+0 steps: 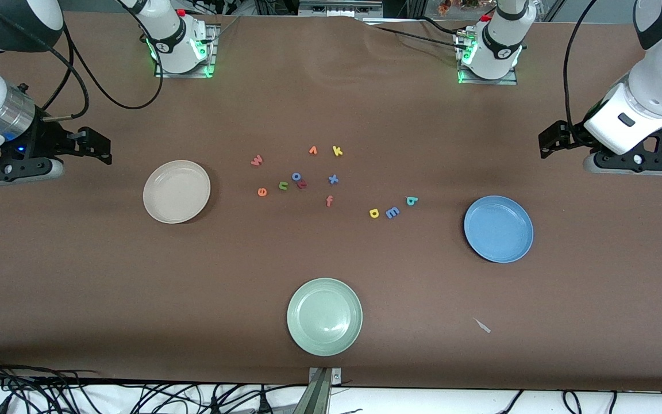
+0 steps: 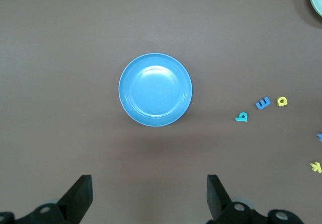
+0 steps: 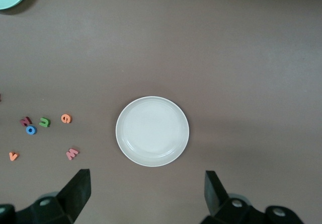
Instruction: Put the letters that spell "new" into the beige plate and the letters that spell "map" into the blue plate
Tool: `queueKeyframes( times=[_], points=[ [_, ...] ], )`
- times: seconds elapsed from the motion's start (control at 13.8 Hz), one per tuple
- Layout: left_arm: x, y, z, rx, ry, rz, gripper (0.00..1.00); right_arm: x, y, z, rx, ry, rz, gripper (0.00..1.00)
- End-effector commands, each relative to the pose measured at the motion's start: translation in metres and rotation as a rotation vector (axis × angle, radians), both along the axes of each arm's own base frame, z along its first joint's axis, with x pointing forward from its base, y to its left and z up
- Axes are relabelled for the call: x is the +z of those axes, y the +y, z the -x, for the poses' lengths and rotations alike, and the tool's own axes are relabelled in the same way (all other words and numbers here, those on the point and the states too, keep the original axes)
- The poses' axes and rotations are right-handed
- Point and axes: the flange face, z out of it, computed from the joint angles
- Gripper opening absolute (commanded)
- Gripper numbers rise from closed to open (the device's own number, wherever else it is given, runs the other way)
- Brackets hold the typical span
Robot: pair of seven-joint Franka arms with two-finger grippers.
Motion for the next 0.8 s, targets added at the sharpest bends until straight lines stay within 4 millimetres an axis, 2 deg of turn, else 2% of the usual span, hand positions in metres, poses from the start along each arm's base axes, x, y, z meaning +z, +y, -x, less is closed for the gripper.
queueKeyframes(
  times=[0.0,0.72],
  points=[
    [0.0022,-0.0011,0.0049,-0.016,0.008,0.014,1.00,0.0036,0.0017,-0.0002,0.008,0.008,-0.014,1.00],
    [0.0030,-0.0011,0.0053,-0.016,0.006,0.014,1.00,0.0024,0.0015,0.0013,0.008,0.021,-0.012,1.00]
  ],
)
